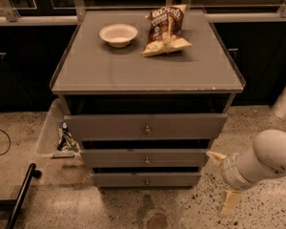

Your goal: Open bottom drawer

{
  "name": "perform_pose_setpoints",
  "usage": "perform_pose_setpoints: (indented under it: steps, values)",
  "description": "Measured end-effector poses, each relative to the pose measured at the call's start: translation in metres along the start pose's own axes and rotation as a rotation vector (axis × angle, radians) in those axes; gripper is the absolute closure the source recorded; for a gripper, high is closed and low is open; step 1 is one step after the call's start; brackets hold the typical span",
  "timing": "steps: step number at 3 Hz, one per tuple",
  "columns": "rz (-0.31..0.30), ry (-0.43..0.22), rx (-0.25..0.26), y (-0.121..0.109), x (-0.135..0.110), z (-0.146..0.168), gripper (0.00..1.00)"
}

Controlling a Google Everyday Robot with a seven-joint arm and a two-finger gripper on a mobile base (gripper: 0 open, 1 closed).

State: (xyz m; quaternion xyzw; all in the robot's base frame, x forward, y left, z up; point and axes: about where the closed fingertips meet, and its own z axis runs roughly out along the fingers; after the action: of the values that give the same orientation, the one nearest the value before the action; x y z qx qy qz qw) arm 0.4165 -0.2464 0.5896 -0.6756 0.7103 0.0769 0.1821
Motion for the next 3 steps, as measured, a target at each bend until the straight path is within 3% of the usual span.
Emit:
perform_pose_setpoints:
  steps: [1,2,3]
  values:
    - [0.0,0.0,0.0,0.0,0.0,0.0,0.0]
    - [0.027,-0.024,0.021,0.005,0.009,0.022,0.0]
    - [0.051,-0.038,0.037,0.006,0.028,0.069,0.0]
